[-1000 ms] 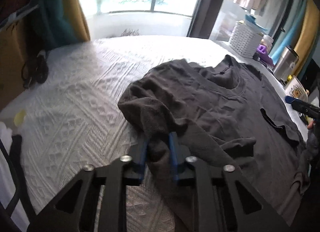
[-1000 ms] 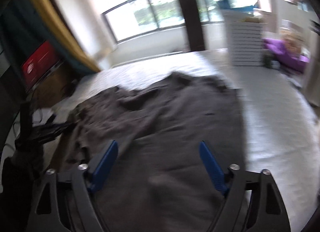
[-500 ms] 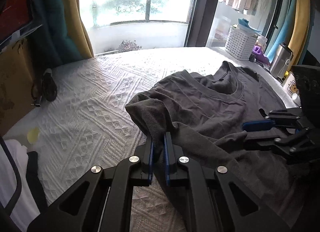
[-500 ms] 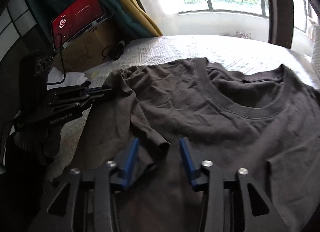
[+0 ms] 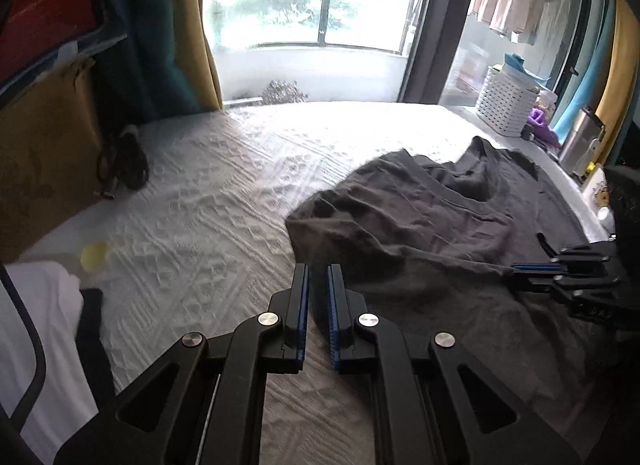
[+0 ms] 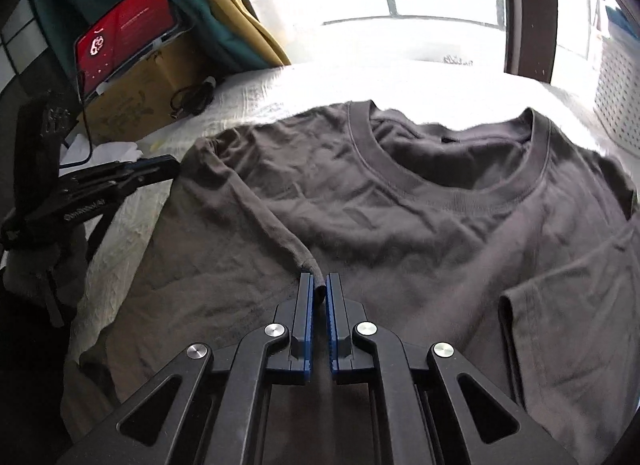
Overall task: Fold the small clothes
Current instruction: 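Lift the hem with both grippers and fold it toward the collar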
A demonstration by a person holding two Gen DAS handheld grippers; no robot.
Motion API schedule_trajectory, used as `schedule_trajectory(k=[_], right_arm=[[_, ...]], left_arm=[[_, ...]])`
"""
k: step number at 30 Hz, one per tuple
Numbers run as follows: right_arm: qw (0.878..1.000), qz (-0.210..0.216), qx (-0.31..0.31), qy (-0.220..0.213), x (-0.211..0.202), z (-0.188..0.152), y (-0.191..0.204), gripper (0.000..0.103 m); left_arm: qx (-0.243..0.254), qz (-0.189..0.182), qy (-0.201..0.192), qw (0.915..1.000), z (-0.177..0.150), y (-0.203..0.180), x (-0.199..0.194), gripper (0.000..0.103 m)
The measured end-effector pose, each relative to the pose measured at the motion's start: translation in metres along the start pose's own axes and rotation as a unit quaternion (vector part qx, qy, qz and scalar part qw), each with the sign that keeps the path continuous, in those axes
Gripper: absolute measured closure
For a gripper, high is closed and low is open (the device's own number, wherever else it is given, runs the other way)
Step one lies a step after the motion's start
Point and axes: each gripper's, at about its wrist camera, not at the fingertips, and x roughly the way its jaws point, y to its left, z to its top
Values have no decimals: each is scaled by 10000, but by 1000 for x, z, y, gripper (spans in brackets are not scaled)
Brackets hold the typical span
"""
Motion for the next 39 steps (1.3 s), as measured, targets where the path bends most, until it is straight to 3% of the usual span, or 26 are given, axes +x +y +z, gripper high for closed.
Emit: schedule_trajectory(k=[2,4,6,10,16,17,19,22,27,32,39], right_arm=[[10000,3,61,-4,-1,-2,-1,97],[9999,-24,137,-35,-5,-4,-4,97],[9997,-78,211,-89,-9,-6,-7,97],[9989,-285,335,-161,-18,-9,-13,96],[9972,-473,426,-388,-40,-16,-18,96],[9969,-495,438,-424,-43,-17,-19,96],[9955,-575,527,-533,-53,-21,-23,96],[9929,-745,648,-671,-68,-26,-32,96],[9853,-1311,797,-751,-87,-42,-55,96],[9710,-2214,702,-566,-98,-60,-87,95],[9595,-2692,707,-439,-113,-77,-131,95]], left_arm=[[-48,-31,103,9999,-4,-1,-2,94],[-99,-77,184,9998,-13,-3,-6,69],[-178,-224,254,9993,-23,-6,-10,53],[-259,-586,560,9964,-47,-22,-13,52],[-12,-419,426,9982,-68,-46,-20,55],[-45,-315,376,9988,-69,-47,-20,58],[136,94,300,9994,-70,-54,-18,78],[164,277,185,9993,-73,-51,-20,87],[227,470,107,9986,-76,-47,-22,88],[211,593,135,9979,-73,-54,-27,88],[103,583,-49,9982,-61,-62,-42,87]])
